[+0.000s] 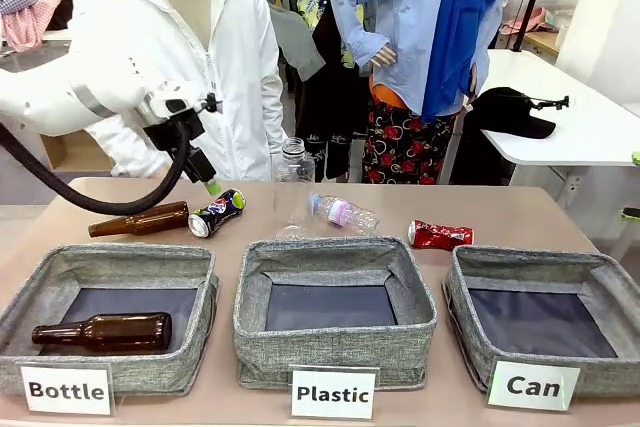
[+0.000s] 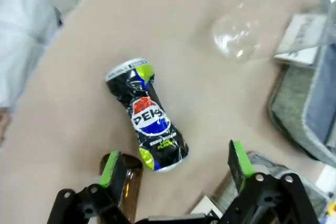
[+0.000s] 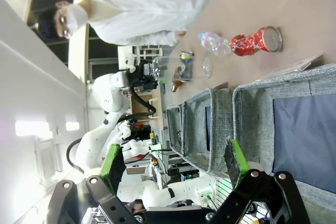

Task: Sort the can waste into the basket.
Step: Pick up the can waste from the table and place it in the right Fabric basket.

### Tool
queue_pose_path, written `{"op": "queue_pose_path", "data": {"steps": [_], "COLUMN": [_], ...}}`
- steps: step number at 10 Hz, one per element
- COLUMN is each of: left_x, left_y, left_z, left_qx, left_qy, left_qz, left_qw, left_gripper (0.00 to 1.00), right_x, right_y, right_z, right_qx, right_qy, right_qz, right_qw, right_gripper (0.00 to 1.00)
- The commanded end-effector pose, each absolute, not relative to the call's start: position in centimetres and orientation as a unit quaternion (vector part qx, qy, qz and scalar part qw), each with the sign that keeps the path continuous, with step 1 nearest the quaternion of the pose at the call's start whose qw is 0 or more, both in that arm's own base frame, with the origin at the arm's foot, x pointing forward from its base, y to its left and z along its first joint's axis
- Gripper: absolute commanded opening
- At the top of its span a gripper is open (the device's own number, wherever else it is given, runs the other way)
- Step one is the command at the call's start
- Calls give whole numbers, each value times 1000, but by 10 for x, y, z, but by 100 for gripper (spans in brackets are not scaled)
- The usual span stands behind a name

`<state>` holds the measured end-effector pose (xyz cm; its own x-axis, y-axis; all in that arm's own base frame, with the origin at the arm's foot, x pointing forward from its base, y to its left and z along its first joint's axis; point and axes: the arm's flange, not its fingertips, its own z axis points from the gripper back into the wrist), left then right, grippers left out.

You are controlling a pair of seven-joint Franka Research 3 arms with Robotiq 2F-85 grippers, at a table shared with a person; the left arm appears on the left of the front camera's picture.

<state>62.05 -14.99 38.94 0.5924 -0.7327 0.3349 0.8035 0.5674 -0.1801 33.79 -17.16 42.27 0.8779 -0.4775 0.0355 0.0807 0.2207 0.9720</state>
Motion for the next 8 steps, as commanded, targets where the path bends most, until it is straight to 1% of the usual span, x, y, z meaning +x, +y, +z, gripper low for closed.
{"op": "queue_pose_path", "data": {"steps": [1, 3, 4, 5, 7, 8], "left_x": [635, 642, 640, 620, 550, 501], "left_y": [-162, -177, -177, -170, -137, -112], "left_z": [369, 337, 336, 360, 454, 504], "left_qx": [-155, -141, -133, -164, -176, -173], "left_qy": [-90, -78, -72, -94, -238, -307], "left_qz": [-452, -460, -455, -472, -486, -493], "left_qw": [874, 873, 877, 861, 822, 795], "left_gripper": [100, 100, 100, 100, 100, 100], "right_x": [338, 338, 338, 338, 338, 338], "right_y": [-173, -173, -173, -173, -173, -173], "right_z": [424, 424, 424, 424, 424, 424], "right_qx": [599, 599, 599, 599, 599, 599], "right_qy": [-175, -175, -175, -175, -175, -175], "right_qz": [-172, -172, -172, -172, -172, -172], "right_qw": [762, 762, 762, 762, 762, 762], "right_gripper": [100, 100, 100, 100, 100, 100]}}
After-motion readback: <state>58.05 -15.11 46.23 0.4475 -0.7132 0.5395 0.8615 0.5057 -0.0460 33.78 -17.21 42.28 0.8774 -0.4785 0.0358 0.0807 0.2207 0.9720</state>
